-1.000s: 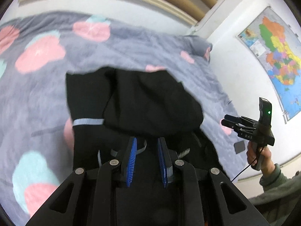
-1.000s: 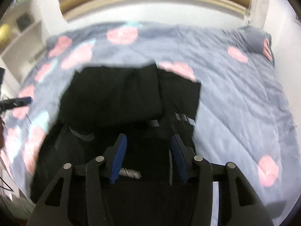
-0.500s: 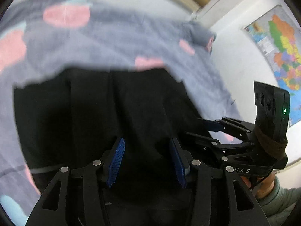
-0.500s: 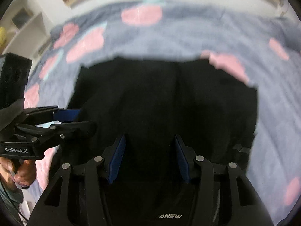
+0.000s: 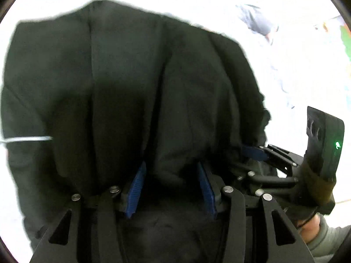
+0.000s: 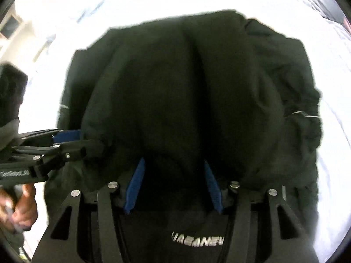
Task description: Fold large clothes
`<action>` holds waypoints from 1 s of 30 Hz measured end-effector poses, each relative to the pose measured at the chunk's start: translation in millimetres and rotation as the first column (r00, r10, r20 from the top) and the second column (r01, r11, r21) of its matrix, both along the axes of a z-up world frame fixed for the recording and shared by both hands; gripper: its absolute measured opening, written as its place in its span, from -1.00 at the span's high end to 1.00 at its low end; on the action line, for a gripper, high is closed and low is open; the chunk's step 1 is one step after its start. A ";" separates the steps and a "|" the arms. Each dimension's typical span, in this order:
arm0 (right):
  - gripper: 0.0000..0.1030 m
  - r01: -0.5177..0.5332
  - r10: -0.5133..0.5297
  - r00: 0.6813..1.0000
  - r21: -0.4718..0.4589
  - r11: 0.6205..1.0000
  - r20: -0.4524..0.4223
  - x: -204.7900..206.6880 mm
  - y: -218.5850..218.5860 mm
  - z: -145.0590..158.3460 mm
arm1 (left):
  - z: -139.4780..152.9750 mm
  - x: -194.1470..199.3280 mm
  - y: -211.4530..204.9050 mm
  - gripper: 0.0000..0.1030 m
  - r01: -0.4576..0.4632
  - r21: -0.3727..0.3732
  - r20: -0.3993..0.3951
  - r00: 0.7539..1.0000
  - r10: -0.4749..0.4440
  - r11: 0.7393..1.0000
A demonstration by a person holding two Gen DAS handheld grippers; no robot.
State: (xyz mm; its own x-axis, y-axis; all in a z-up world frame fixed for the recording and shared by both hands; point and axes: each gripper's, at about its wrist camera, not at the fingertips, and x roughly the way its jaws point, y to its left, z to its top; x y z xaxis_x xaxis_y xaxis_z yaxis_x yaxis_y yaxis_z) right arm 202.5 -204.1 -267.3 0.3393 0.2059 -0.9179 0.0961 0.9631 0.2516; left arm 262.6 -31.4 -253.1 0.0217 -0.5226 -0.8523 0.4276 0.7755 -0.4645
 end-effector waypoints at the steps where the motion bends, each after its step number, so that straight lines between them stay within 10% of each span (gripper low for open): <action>1: -0.10 0.015 -0.015 0.999 0.022 1.000 0.029 -2.0 -8.1 14.1 | 7.9 1.6 3.0 0.03 0.004 -0.001 0.021 1.000 -0.004 1.000; 7: -0.14 0.048 -0.040 0.984 -0.044 0.998 0.172 27.1 -33.5 64.3 | 46.8 25.5 20.0 0.03 -0.062 -0.043 0.109 0.992 0.067 0.997; 15: -0.10 0.010 -0.010 1.000 -0.166 0.986 0.001 66.9 -19.6 -38.5 | -21.0 50.0 24.9 0.03 -0.141 -0.022 -0.019 0.990 0.141 0.990; 20: -0.10 0.065 -0.065 0.998 -0.121 0.991 -0.001 66.9 -23.2 -32.9 | -17.7 47.4 24.2 0.03 -0.135 -0.018 -0.033 0.990 0.134 0.991; 30: -0.12 0.147 -0.148 0.988 0.039 0.988 0.034 -36.4 -41.4 29.9 | 62.8 -35.5 74.8 0.03 -0.129 -0.017 0.020 0.991 0.129 0.992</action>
